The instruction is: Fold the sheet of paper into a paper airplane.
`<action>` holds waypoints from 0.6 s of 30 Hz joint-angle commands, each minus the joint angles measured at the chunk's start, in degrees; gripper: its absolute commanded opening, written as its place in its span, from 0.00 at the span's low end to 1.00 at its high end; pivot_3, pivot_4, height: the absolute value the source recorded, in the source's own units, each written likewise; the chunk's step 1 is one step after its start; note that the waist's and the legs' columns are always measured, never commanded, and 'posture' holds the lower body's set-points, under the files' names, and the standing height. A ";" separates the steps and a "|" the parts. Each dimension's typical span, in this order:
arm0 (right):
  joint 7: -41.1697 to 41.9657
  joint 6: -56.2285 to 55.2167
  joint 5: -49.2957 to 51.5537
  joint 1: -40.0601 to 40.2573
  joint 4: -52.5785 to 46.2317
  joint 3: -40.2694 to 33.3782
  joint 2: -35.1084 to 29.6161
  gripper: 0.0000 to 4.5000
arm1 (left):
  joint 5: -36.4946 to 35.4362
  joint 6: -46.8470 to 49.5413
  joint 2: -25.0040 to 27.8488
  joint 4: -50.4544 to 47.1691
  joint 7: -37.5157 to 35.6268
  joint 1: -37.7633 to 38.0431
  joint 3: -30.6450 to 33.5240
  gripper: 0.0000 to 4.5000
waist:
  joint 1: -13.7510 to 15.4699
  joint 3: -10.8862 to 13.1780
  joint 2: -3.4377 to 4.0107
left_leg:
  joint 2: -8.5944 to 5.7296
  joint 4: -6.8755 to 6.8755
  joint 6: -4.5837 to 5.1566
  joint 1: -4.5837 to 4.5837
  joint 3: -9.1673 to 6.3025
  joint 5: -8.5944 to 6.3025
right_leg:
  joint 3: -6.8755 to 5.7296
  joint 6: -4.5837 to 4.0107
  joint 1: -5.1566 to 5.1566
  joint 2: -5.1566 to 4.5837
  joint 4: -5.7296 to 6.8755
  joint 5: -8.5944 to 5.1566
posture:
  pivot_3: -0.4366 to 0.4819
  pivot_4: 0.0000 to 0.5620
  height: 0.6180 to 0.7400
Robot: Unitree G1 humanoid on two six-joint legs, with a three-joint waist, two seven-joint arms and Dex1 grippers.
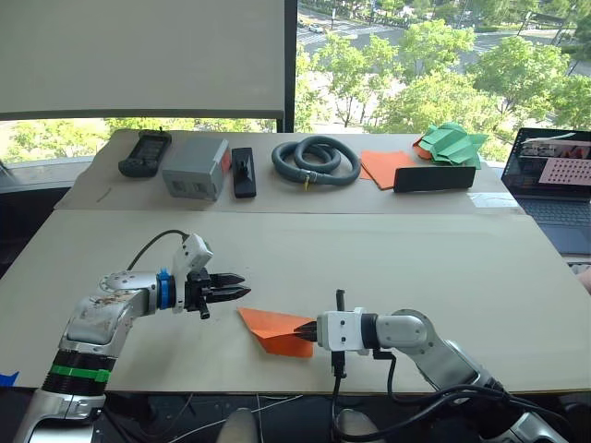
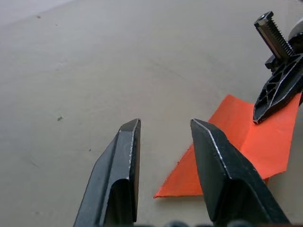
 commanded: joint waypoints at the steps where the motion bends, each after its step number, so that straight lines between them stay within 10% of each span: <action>1: 0.54 -1.92 -0.50 -0.92 -0.43 -0.89 0.58 0.00 | 1.05 -2.81 0.59 -2.18 -1.56 -0.01 -2.17 0.08 | 0.22 0.00 0.00 | 0.00 0.00 -0.01 -0.01 0.01 -0.01 | 0.00 0.00 0.00 0.00 0.00 0.00 | 0.48 0.27 0.70; 18: 0.04 7.00 -0.65 -1.05 -1.90 -2.16 4.11 0.00 | 15.10 -19.19 1.34 5.78 -3.23 2.57 -13.40 0.01 | 0.88 -0.17 0.16 | 0.01 0.02 -0.07 0.05 0.05 -0.04 | 0.03 0.00 0.01 -0.01 0.04 0.00 | 0.48 0.27 0.70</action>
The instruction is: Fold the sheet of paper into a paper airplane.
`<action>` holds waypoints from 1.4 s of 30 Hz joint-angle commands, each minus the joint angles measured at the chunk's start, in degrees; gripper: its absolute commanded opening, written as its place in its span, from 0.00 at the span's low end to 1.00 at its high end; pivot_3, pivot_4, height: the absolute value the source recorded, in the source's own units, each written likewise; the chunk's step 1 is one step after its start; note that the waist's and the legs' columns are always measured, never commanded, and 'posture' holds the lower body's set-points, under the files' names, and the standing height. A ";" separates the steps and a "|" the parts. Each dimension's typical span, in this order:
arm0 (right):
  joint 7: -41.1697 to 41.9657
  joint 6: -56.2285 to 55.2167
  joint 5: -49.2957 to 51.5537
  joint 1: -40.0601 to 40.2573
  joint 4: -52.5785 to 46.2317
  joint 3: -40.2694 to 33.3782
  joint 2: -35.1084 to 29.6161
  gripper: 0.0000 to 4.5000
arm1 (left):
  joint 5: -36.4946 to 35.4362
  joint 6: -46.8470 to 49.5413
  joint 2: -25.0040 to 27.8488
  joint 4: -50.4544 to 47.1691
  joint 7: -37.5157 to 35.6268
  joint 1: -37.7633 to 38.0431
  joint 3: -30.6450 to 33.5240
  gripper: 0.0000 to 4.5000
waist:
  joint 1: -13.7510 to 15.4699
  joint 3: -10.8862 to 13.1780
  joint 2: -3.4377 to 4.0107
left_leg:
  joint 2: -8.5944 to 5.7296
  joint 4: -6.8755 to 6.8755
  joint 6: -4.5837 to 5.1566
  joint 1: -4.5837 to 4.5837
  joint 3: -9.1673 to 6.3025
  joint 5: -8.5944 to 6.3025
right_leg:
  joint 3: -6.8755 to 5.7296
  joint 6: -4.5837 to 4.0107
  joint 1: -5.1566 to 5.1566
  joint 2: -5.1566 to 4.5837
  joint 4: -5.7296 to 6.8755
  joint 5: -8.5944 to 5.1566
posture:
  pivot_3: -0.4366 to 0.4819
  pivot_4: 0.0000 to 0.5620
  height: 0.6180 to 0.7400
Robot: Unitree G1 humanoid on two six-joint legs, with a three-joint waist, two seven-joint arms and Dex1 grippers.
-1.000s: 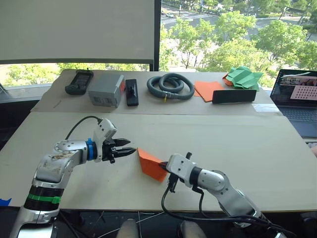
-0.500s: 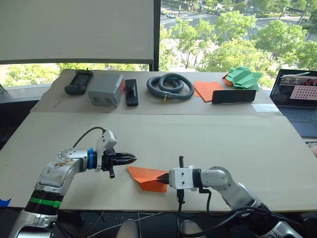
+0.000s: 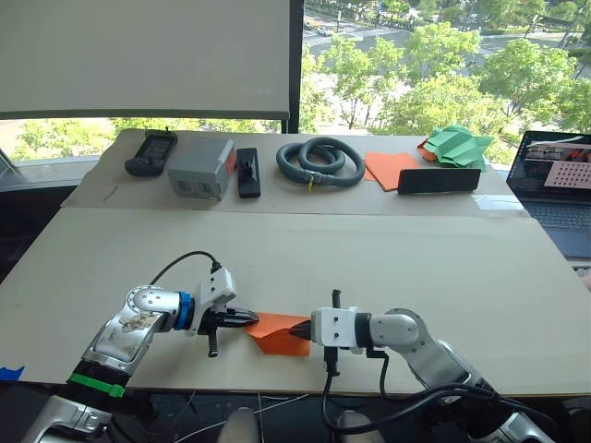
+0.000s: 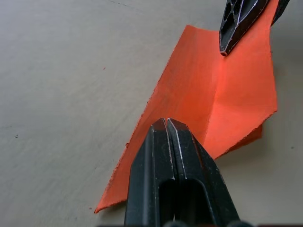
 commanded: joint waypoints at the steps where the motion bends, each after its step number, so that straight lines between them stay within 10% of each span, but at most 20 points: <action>1: -0.04 2.76 0.29 -1.05 -2.22 -1.10 0.92 0.00 | 4.71 -2.87 0.85 2.56 0.24 0.56 -3.04 0.01 | 0.01 -0.10 0.12 | 0.00 0.00 0.00 0.03 0.01 0.00 | 0.00 0.00 0.03 0.00 0.00 0.00 | 0.48 0.27 0.70; 4: 0.40 5.25 0.96 -0.83 -3.28 -1.08 1.59 0.00 | 4.86 -3.40 0.62 2.36 -0.24 0.68 -3.25 0.01 | 0.01 -0.23 0.29 | 0.00 0.01 -0.02 0.12 0.02 -0.01 | 0.01 0.00 0.10 -0.01 0.02 0.00 | 0.48 0.27 0.70; 11: -0.09 3.53 -0.55 -0.67 -4.74 -0.68 1.67 0.51 | 4.69 -2.48 0.51 1.52 -0.30 0.59 -3.11 0.00 | 0.04 -0.32 0.40 | 0.00 0.04 -0.03 0.13 0.03 -0.02 | 0.01 0.00 0.12 -0.02 0.02 0.00 | 0.48 0.27 0.70; 23: 0.09 8.67 0.00 -0.01 -7.72 0.01 2.66 0.51 | 5.80 -2.79 1.08 1.02 -0.64 0.46 -3.76 0.00 | 0.02 -0.36 0.41 | 0.00 0.06 -0.05 0.13 0.03 -0.03 | 0.02 0.00 0.11 -0.02 0.02 -0.01 | 0.48 0.27 0.70; 29: 0.28 9.13 0.13 -0.20 -7.65 -0.17 2.67 0.02 | 6.12 -2.88 1.15 1.33 -0.64 0.11 -3.86 0.00 | 0.03 -0.36 0.41 | 0.00 0.06 -0.05 0.13 0.03 -0.03 | 0.01 0.00 0.11 -0.02 0.02 -0.01 | 0.48 0.27 0.70; 42: -0.37 22.20 1.31 -5.67 0.47 -1.03 5.40 0.01 | 6.19 -3.34 1.17 0.06 -0.60 1.09 -3.29 0.00 | 0.05 -0.36 0.42 | 0.00 0.06 -0.07 0.15 0.02 -0.04 | 0.01 0.00 0.09 -0.01 0.03 -0.01 | 0.48 0.27 0.70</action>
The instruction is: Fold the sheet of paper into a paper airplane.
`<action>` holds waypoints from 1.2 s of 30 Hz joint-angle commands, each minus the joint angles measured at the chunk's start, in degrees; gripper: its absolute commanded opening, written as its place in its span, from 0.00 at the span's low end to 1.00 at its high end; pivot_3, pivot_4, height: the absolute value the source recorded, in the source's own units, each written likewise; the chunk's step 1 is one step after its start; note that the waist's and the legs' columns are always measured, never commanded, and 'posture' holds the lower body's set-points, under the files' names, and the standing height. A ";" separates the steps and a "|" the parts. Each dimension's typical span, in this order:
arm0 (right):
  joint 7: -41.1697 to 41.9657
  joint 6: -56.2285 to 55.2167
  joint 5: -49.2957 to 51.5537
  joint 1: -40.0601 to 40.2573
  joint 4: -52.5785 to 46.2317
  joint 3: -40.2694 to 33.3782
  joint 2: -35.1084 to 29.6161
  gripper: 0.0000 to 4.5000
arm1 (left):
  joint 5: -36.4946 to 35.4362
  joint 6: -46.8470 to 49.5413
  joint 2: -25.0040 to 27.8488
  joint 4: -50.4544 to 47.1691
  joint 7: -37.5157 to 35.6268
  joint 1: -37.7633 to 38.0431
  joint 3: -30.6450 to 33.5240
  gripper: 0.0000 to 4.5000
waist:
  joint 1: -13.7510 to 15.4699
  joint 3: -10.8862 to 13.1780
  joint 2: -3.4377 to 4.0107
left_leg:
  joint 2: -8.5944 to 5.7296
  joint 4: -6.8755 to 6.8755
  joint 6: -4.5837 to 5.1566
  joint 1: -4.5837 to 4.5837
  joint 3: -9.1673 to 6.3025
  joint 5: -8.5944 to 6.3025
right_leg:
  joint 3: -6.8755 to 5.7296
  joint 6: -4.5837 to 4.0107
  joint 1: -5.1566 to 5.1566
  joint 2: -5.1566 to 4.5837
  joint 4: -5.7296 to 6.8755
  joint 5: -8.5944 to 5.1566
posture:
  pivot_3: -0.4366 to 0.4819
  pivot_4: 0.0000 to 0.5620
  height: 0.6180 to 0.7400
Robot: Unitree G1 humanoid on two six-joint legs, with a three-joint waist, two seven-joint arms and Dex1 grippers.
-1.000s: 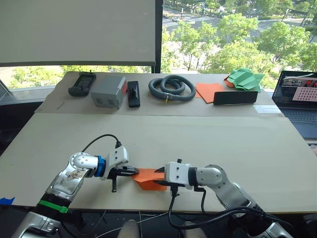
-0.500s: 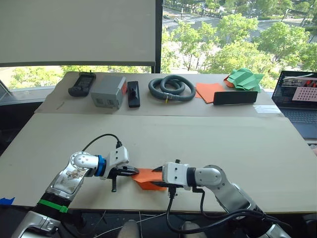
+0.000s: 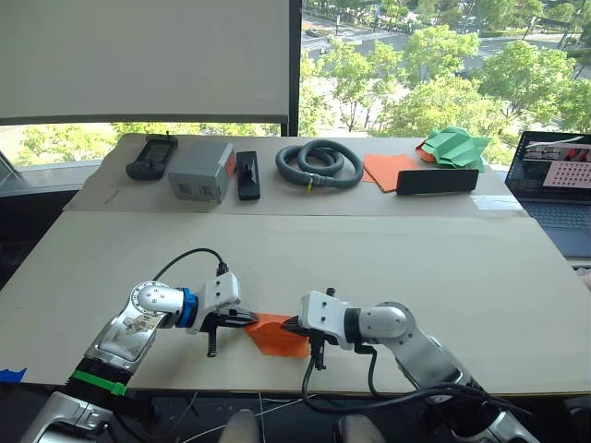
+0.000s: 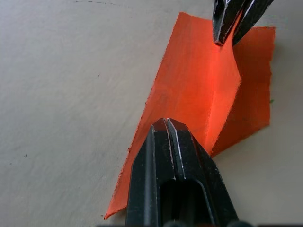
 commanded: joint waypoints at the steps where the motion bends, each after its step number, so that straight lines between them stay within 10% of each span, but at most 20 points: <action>1: -0.34 2.38 -0.34 -1.34 2.52 -0.62 -0.27 0.01 | 1.71 0.64 0.78 0.44 -0.06 1.92 -1.60 0.00 | 0.17 0.00 0.00 | 0.00 0.00 0.00 -0.04 0.01 0.00 | 0.00 0.00 0.00 -0.01 0.01 0.00 | 0.48 0.27 0.70; 14: -0.37 4.35 -0.82 -1.63 5.50 2.36 0.04 0.01 | -2.15 5.12 3.48 -2.28 0.47 -0.76 4.97 0.00 | 0.00 -0.04 0.01 | 0.01 0.02 0.00 -0.09 0.00 0.00 | 0.00 0.00 -0.03 0.02 0.02 0.00 | 0.48 0.27 0.70; 21: -1.12 4.03 -1.32 -1.96 6.64 2.82 0.46 0.01 | -17.35 18.67 3.37 -13.03 -2.44 -0.42 10.77 0.00 | -0.19 -0.08 -0.15 | 0.02 0.02 0.00 -0.12 0.01 0.00 | 0.01 0.00 -0.05 0.01 0.01 0.00 | 0.48 0.27 0.70; 32: -2.53 5.49 -1.35 -3.00 6.23 2.00 1.00 0.01 | -8.28 9.70 0.28 -2.66 -0.77 0.96 2.30 0.00 | -0.44 -0.09 -0.14 | 0.02 -0.01 0.01 -0.06 0.00 0.00 | 0.02 0.00 -0.08 0.04 0.02 -0.01 | 0.48 0.27 0.70; 36: -2.86 6.38 0.85 -2.51 2.14 -0.59 1.13 0.26 | -4.39 5.99 -0.75 0.21 -0.67 1.63 -1.10 0.00 | -0.23 -0.09 -0.13 | 0.02 0.00 0.00 -0.10 0.01 0.00 | 0.01 0.00 -0.09 0.02 0.03 -0.01 | 0.48 0.27 0.70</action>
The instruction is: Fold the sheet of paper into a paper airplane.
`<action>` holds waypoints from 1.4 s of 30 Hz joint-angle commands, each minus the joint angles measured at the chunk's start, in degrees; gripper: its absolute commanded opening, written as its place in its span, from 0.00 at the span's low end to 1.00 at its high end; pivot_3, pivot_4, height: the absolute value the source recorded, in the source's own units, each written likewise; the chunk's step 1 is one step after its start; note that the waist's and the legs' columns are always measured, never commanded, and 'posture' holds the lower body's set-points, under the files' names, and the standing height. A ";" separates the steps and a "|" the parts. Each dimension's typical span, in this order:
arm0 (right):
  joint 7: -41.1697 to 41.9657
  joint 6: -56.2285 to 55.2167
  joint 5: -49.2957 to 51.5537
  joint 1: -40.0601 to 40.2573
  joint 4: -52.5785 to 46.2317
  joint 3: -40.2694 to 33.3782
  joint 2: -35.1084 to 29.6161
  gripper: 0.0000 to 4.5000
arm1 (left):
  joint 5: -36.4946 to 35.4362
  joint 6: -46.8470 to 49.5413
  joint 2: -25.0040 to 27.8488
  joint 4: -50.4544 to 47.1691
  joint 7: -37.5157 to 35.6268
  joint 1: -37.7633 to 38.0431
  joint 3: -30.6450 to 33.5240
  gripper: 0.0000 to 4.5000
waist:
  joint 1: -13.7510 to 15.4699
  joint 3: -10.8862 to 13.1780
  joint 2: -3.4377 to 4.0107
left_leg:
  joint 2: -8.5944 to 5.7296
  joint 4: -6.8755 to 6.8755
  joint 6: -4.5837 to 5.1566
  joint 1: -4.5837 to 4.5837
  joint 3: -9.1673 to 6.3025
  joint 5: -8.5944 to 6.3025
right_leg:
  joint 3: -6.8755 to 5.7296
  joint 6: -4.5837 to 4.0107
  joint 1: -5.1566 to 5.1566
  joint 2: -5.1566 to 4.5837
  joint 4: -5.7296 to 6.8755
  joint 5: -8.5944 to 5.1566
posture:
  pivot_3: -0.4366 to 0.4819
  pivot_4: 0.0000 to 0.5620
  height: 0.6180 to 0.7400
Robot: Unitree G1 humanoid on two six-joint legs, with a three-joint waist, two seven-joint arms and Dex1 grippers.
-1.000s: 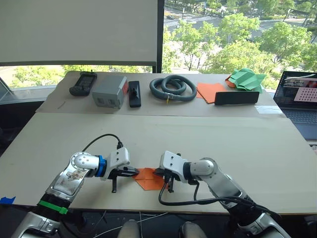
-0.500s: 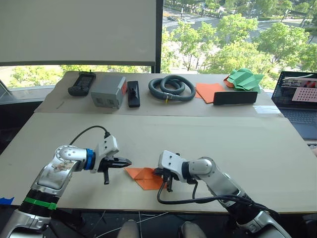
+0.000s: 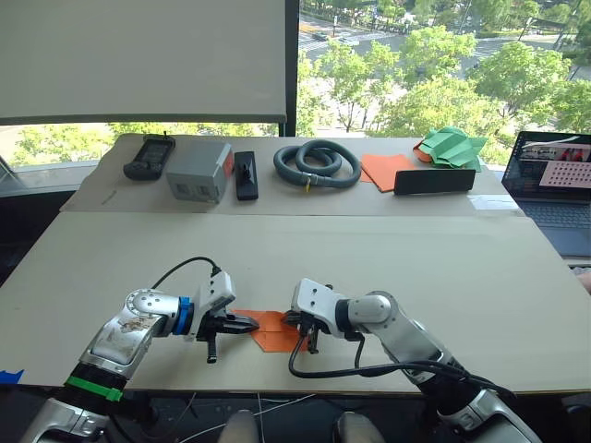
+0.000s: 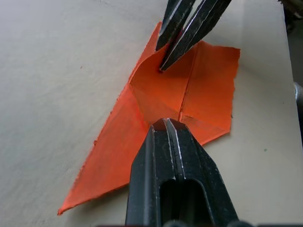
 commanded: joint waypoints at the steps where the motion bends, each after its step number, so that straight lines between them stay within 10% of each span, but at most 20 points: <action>1: -0.84 2.60 1.37 0.65 -3.44 -2.92 -0.26 0.33 | 3.61 -3.69 -0.42 1.78 -0.01 0.18 -2.71 0.00 | 0.26 0.00 0.00 | 0.00 0.00 0.00 -0.01 0.00 0.00 | 0.00 0.00 0.01 0.00 0.00 0.00 | 0.48 0.27 0.70; 5: -0.63 1.93 3.51 0.35 -8.73 -4.69 0.77 0.63 | 4.88 -5.37 -0.41 3.26 0.08 0.71 -3.46 0.00 | 0.41 -0.01 0.03 | 0.00 0.01 0.01 -0.07 0.02 0.00 | 0.00 0.00 -0.01 -0.01 -0.01 0.00 | 0.48 0.27 0.70; 12: 1.41 -0.05 2.87 -0.10 -12.29 -0.64 0.22 0.63 | 4.45 -4.21 0.22 1.74 -0.35 0.52 -3.62 0.00 | 0.36 -0.06 0.12 | 0.00 0.00 -0.05 -0.05 0.01 -0.03 | -0.01 0.00 -0.01 -0.01 -0.02 0.00 | 0.48 0.27 0.70; 20: 0.92 -2.61 1.88 0.86 -6.03 1.18 0.06 0.01 | 4.04 -2.49 1.35 -0.55 -0.44 1.30 -3.27 0.00 | 0.22 -0.06 0.12 | 0.00 0.01 -0.17 -0.06 0.01 -0.11 | 0.00 0.00 -0.03 -0.01 -0.02 0.00 | 0.48 0.27 0.70; 42: 1.80 5.43 -2.88 2.75 0.90 6.04 -4.01 0.01 | 4.46 -0.55 1.35 -2.38 2.25 2.88 -2.90 0.00 | 0.37 -0.60 0.17 | 0.00 0.00 -0.21 0.02 0.02 -0.13 | 0.00 -0.01 0.02 -0.04 -0.04 -0.02 | 0.48 0.27 0.70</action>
